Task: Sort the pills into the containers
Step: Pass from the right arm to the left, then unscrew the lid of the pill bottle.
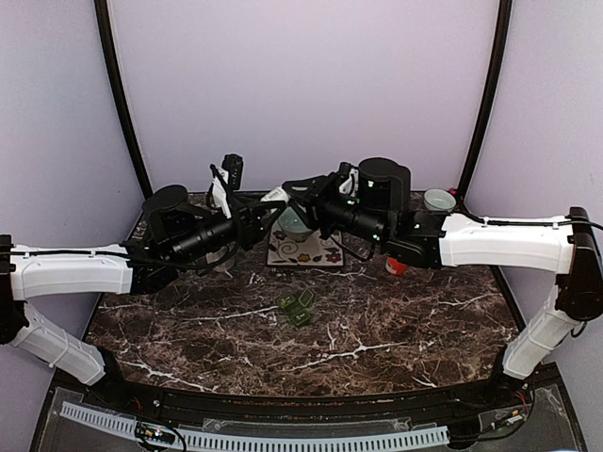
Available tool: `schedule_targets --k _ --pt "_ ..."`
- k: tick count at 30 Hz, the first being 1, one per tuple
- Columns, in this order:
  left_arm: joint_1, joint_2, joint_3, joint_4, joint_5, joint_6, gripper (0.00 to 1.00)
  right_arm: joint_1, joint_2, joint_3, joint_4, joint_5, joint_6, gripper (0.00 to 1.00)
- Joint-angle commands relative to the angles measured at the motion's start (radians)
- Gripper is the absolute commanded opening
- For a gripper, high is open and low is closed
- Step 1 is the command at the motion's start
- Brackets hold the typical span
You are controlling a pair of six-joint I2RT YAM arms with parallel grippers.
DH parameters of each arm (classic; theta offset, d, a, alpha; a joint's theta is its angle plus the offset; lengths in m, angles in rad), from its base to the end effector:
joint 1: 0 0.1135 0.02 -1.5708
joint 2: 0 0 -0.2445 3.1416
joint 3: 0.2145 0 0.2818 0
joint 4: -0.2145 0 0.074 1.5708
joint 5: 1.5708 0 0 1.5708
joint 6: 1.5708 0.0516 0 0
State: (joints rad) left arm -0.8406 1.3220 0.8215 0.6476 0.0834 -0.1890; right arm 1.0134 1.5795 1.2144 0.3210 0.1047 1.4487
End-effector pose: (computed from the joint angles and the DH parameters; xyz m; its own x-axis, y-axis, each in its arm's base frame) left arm 0.2331 -0.2668 0.2894 -0.0538 -0.2206 -0.9739 0.8016 0.5720 -0.1738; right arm 0.2299 0.3586 0.3102 -0.7857 0.6056 -0.1262 -0.0729 0.1120 0.9910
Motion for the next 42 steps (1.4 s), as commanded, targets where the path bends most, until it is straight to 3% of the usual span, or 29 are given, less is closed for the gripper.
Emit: schedule_targets --k 1,4,15,20,29,34,37,42 --pt "-0.004 -0.046 -0.011 0.006 -0.008 0.019 0.00 0.010 0.005 0.026 0.016 -0.010 -0.012 0.00" --pt "-0.004 -0.049 -0.009 -0.006 -0.007 0.022 0.00 0.011 0.006 0.029 0.012 -0.016 -0.050 0.04" --pt "-0.003 -0.062 -0.019 -0.032 -0.013 0.025 0.00 0.014 0.007 0.042 -0.013 -0.027 -0.119 0.50" --pt "-0.004 -0.085 -0.033 -0.051 -0.028 0.031 0.00 0.014 -0.008 0.021 -0.031 -0.032 -0.167 0.64" --pt "0.001 -0.108 -0.004 -0.169 0.056 0.064 0.00 0.014 -0.121 -0.020 -0.166 -0.006 -0.447 0.68" --pt "0.032 -0.109 0.036 -0.279 0.201 0.056 0.00 0.013 -0.219 -0.053 -0.311 0.012 -0.664 0.68" --pt "0.062 -0.101 0.054 -0.324 0.309 0.030 0.00 0.014 -0.300 -0.128 -0.347 0.045 -0.760 0.61" --pt "0.110 -0.079 0.077 -0.378 0.483 -0.008 0.00 0.015 -0.453 -0.286 -0.309 0.110 -0.888 0.56"
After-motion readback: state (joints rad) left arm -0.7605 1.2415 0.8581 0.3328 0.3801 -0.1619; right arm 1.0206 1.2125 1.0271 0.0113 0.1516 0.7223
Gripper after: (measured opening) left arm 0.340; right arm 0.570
